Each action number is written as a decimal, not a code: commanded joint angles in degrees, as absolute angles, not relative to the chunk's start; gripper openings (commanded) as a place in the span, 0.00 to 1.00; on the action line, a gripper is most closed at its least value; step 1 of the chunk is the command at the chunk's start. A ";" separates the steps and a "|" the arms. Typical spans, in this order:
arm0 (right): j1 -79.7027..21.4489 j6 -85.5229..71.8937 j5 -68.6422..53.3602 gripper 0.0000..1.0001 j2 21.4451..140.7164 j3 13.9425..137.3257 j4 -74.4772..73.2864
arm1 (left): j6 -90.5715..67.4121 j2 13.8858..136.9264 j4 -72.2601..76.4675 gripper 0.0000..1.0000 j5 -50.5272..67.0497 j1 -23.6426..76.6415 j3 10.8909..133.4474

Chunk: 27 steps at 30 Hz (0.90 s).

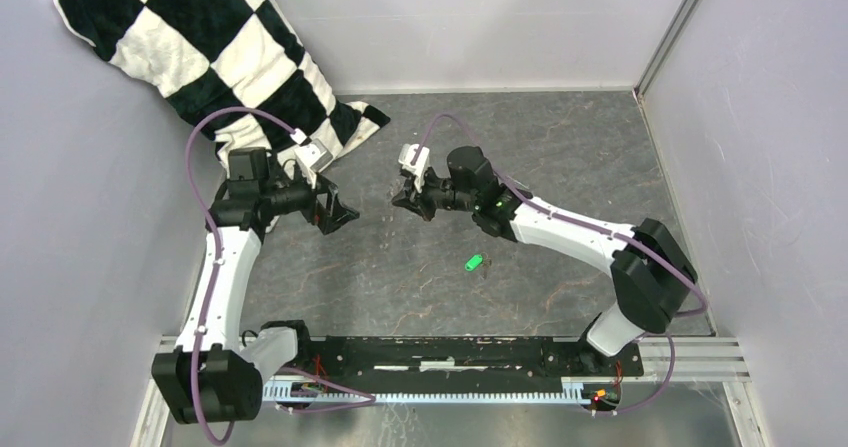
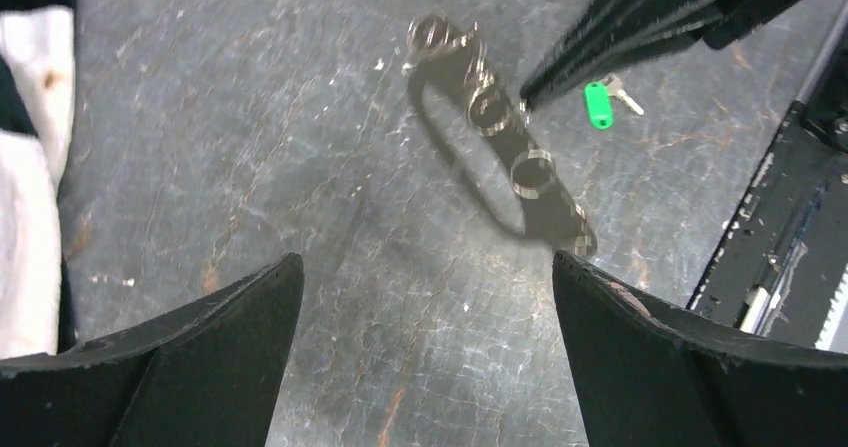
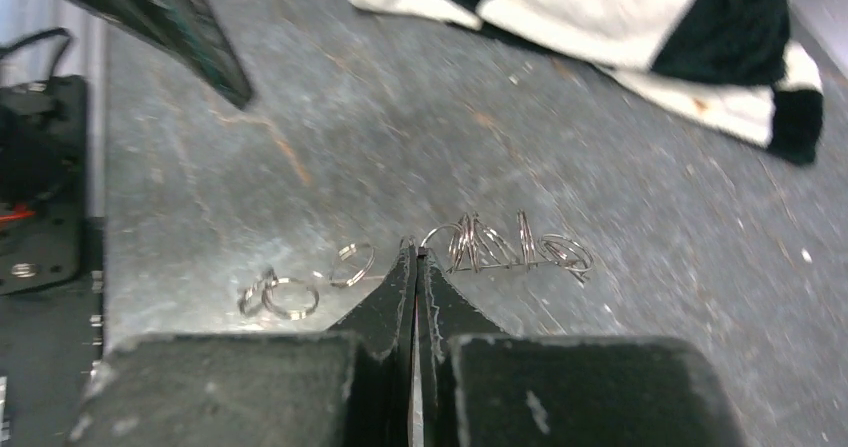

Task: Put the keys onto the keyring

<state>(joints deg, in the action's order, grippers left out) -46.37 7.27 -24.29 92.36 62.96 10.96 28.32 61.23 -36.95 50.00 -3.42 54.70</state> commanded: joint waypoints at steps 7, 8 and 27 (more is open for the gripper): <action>-51.22 7.60 -32.13 0.00 82.77 63.93 11.06 | 52.66 59.29 -63.78 0.95 63.92 -3.58 70.03; -51.36 7.75 -32.73 0.00 82.24 63.82 10.61 | 56.65 59.77 -68.29 0.93 64.44 -3.52 71.60; -56.24 2.95 -33.60 0.00 80.39 71.11 14.51 | 62.46 57.75 -82.82 0.63 68.70 -3.08 78.46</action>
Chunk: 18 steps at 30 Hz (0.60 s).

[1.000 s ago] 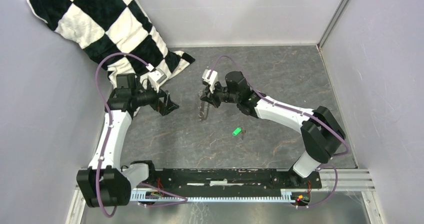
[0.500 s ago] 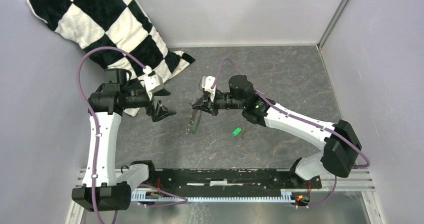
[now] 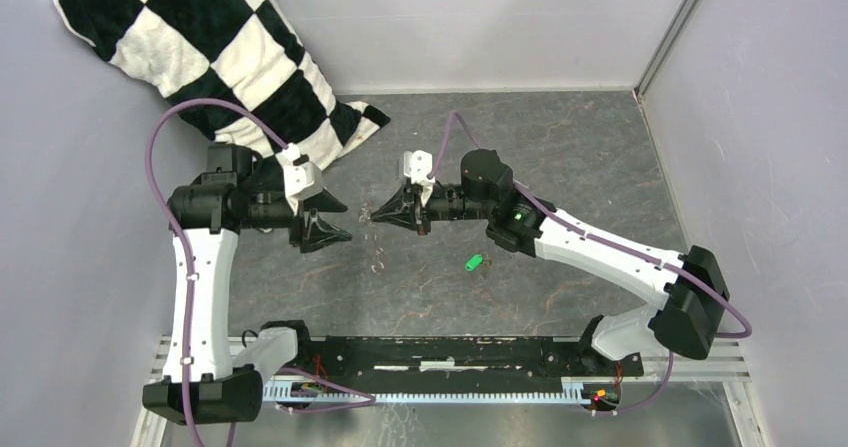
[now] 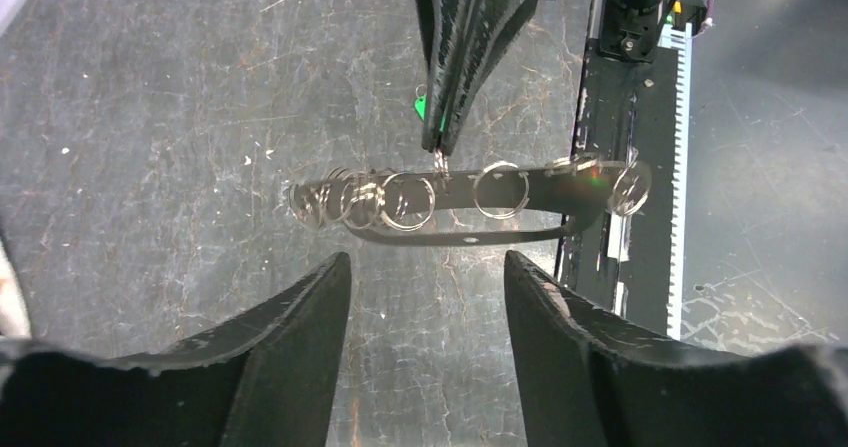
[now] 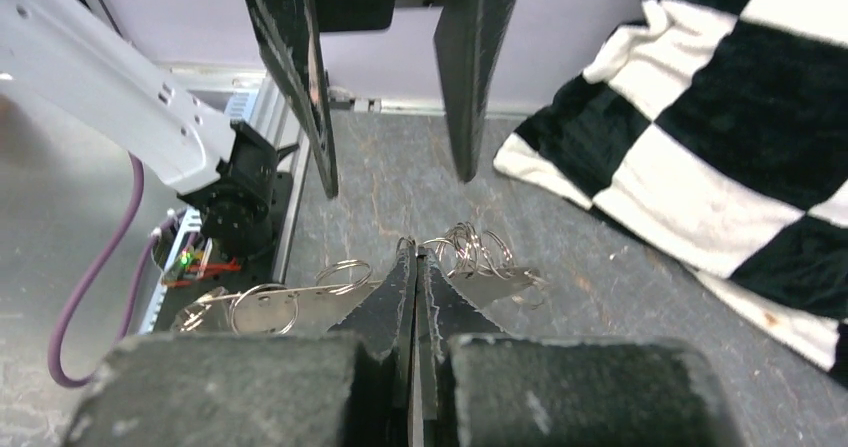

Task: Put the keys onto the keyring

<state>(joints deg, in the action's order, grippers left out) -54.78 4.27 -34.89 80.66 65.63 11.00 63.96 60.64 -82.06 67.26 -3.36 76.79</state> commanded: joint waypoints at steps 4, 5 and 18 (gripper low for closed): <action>-57.64 4.73 -32.02 0.00 80.82 71.94 14.41 | 64.17 54.60 -83.93 0.60 68.41 -3.08 76.25; -58.09 5.44 -31.38 0.00 80.71 71.85 14.34 | 64.60 53.97 -83.95 0.59 68.61 -3.08 75.99; -62.20 11.06 -26.66 0.01 79.65 71.85 12.62 | 65.24 52.53 -83.92 0.53 71.47 -2.60 79.00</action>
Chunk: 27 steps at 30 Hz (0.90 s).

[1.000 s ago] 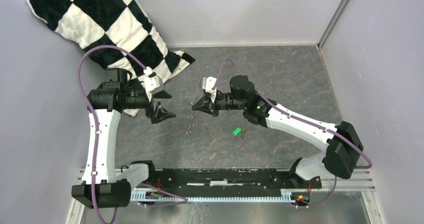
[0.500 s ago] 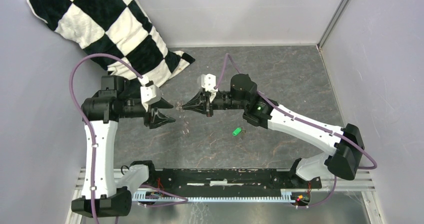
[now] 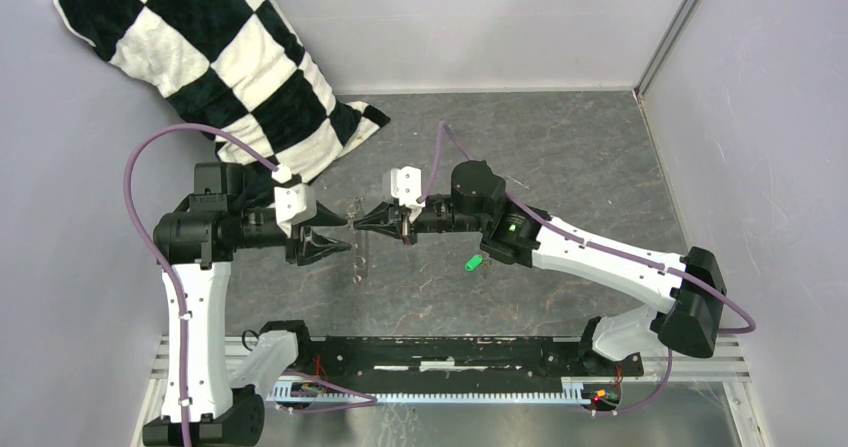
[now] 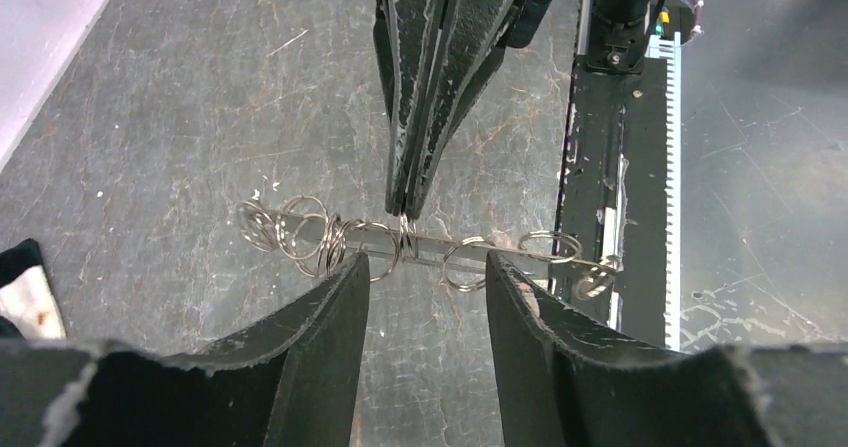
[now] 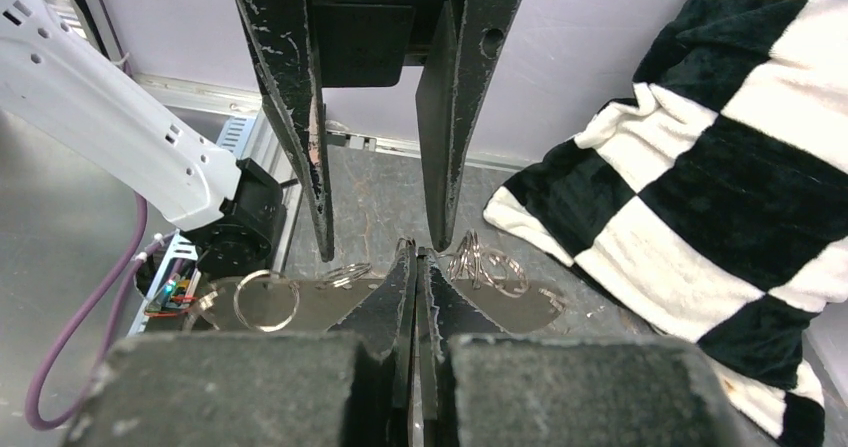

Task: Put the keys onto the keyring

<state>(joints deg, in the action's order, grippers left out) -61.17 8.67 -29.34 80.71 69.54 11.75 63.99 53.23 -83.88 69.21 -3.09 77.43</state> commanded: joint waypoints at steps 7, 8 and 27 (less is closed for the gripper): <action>-64.21 14.62 -23.08 0.00 79.19 71.55 10.97 | 64.65 51.64 -83.87 0.55 68.41 -1.51 79.75; -64.46 14.96 -22.93 0.00 79.24 71.63 10.88 | 64.76 51.49 -83.93 0.54 68.33 -1.34 79.78; -67.29 16.50 -20.94 0.00 79.81 72.88 9.31 | 63.69 52.63 -83.94 0.22 62.67 8.75 78.94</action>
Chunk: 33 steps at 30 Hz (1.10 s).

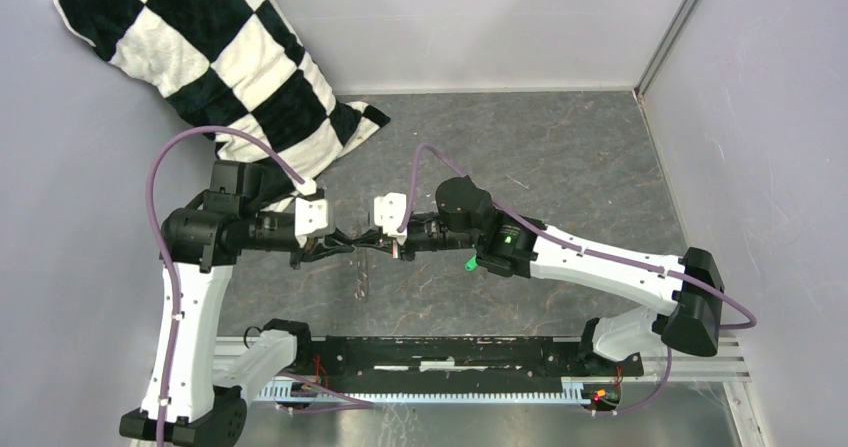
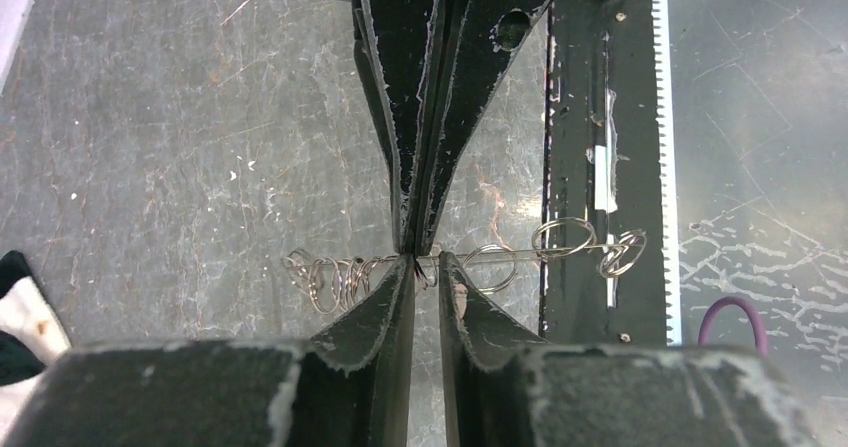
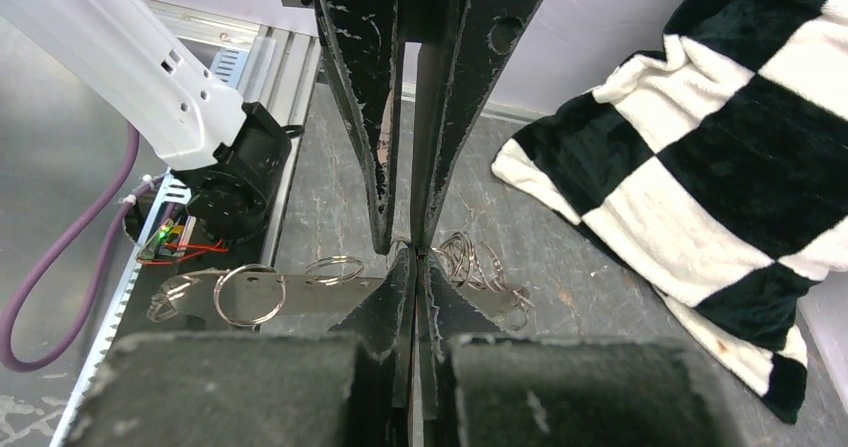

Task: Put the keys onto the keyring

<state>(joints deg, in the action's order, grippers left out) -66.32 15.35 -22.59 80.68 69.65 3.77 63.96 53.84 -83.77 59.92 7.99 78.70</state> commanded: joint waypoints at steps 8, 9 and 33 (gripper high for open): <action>-67.58 16.79 -20.36 0.00 78.84 72.16 9.55 | 60.11 51.40 -80.82 0.44 60.45 8.76 77.81; -67.65 16.70 -20.33 0.00 78.84 72.16 9.57 | 59.17 51.22 -80.02 0.43 60.35 8.78 77.67; -68.85 17.84 -19.01 0.00 78.07 71.38 8.83 | 53.08 47.85 -73.21 0.40 56.67 8.78 75.19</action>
<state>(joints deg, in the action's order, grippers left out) -68.34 16.91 -20.23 80.20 69.65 5.96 56.07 49.41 -75.33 55.57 8.49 73.43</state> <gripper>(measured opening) 0.010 0.389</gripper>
